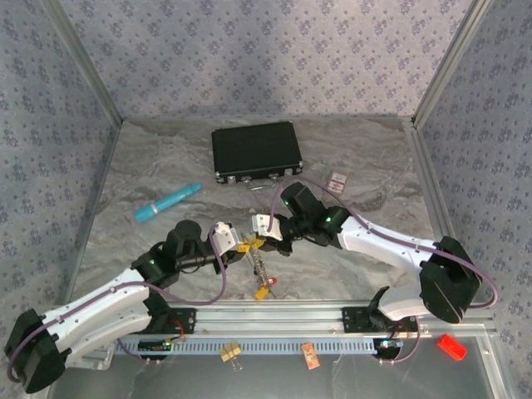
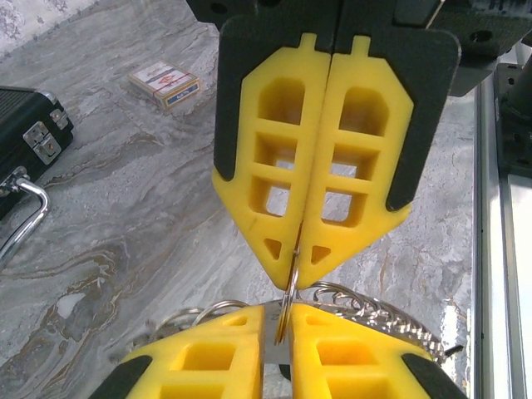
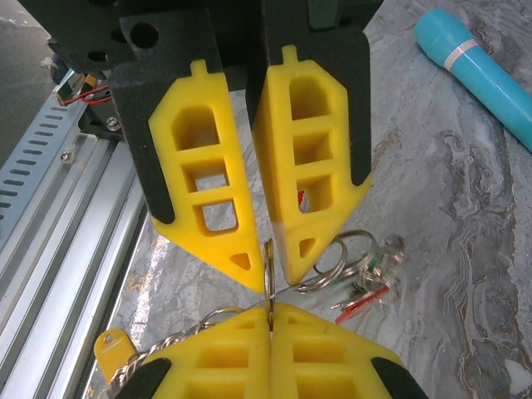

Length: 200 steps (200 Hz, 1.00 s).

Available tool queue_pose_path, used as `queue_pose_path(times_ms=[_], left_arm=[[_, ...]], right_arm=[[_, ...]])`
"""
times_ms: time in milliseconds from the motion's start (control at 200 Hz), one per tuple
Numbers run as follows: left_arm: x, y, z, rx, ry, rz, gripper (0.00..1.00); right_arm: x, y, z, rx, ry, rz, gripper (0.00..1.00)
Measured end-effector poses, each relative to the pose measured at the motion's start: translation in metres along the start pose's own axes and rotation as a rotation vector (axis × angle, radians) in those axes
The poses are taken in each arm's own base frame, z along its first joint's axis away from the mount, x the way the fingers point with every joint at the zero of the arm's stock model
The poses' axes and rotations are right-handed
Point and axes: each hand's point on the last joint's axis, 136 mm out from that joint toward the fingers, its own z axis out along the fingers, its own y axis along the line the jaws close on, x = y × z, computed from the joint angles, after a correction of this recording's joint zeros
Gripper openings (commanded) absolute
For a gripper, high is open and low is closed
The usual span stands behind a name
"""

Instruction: Put the keys on the keyring

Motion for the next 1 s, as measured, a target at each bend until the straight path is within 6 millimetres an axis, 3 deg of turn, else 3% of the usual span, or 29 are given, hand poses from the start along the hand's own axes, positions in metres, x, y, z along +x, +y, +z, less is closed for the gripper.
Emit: queue_pose_path(times_ms=[505,585,630,835,999], left_arm=[[0.001,0.001,0.0,-0.003,0.004,0.016,0.0],[0.001,0.001,0.0,-0.004,0.004,0.023,0.0],[0.001,0.001,0.0,-0.006,0.004,0.026,0.0],[0.001,0.001,0.0,-0.007,0.006,0.035,0.0],[0.001,0.001,0.0,-0.007,0.006,0.037,0.0]], right_arm=[[-0.002,-0.003,0.001,0.021,0.02,-0.008,0.0],[-0.002,-0.003,0.001,0.022,0.02,-0.003,0.22],[-0.003,-0.005,0.0,0.025,0.016,-0.002,0.28],[-0.01,-0.01,-0.014,0.064,-0.026,0.0,0.29],[-0.012,-0.007,-0.011,0.051,-0.031,-0.007,0.28]])
